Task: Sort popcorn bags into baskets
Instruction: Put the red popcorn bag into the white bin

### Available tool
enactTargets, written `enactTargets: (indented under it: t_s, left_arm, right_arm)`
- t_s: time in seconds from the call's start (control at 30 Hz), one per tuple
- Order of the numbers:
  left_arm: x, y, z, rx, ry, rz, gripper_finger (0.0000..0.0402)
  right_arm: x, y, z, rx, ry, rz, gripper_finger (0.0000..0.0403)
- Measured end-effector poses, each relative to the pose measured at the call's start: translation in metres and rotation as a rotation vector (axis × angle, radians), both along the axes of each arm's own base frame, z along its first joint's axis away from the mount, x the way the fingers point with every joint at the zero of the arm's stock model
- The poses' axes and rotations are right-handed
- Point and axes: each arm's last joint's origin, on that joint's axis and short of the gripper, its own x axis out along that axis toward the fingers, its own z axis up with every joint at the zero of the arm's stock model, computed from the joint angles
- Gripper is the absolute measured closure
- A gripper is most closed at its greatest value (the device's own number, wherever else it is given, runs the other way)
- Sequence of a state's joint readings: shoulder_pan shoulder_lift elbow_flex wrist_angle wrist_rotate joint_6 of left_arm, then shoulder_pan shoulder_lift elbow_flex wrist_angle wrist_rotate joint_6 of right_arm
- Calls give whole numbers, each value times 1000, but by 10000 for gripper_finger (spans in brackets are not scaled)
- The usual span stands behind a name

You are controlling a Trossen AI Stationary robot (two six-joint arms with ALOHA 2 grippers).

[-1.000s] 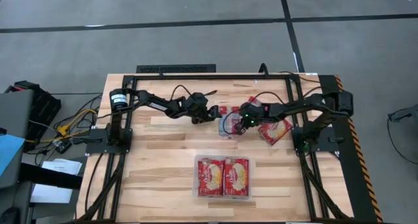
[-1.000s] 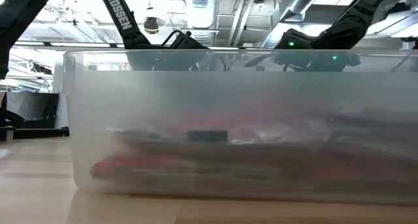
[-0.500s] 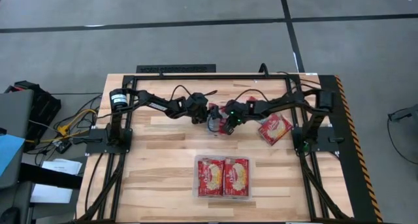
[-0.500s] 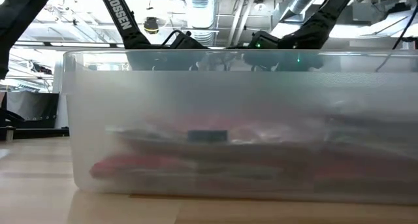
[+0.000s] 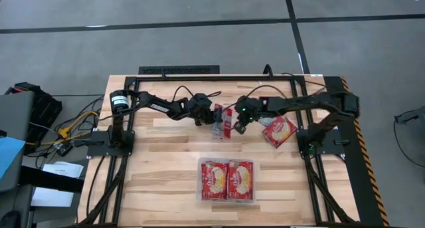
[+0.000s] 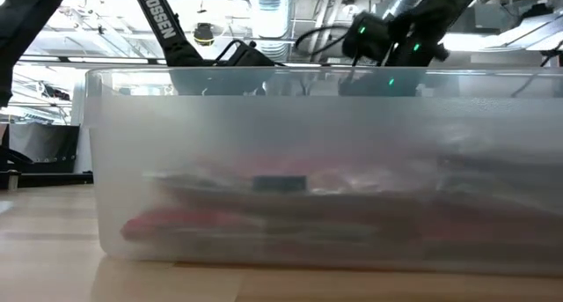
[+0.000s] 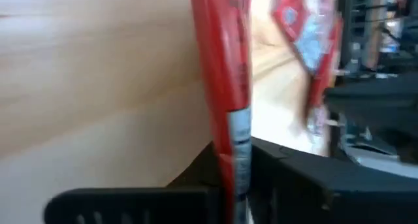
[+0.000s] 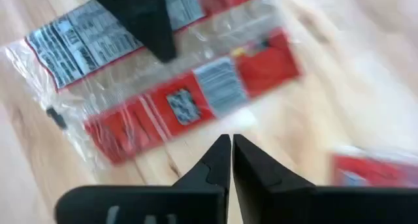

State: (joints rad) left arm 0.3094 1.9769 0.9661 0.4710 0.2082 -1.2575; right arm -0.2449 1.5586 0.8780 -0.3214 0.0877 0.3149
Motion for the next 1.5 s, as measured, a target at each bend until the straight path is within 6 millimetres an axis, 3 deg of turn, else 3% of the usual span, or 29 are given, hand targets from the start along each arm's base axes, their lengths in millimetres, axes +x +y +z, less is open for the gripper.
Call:
enactTargets:
  t_s: [0.13,0.27,0.43,0.53,0.67,0.77,0.9,1.13,1.5]
  left_arm:
    - [-3,-3,20,-34,-45,-41,387]
    - [-6,-28,65,-19,-129,-114,395]
    - [-26,-96,125,53,-162,-107,395]
    - [-41,-144,137,78,-128,-71,397]
    - [-59,-208,134,59,-104,-8,399]
    - [-66,-246,118,49,-90,48,399]
    - [-68,-276,96,38,-94,81,397]
    - [-55,-289,60,30,-63,54,396]
    - [-44,-290,45,-8,-61,-18,393]
  right_arm:
    - [-19,3,31,-54,-28,-19,362]
    - [-39,7,58,-105,-76,-48,370]
    - [-61,10,82,-130,-141,-66,382]
    - [-69,12,92,-147,-172,-73,384]
    - [-77,14,97,-158,-175,-76,374]
    - [-78,14,97,-169,-165,-68,365]
    - [-79,15,96,-167,-150,-62,365]
    - [-78,20,94,-150,-139,-34,380]
    - [-77,36,94,-113,-138,-4,366]
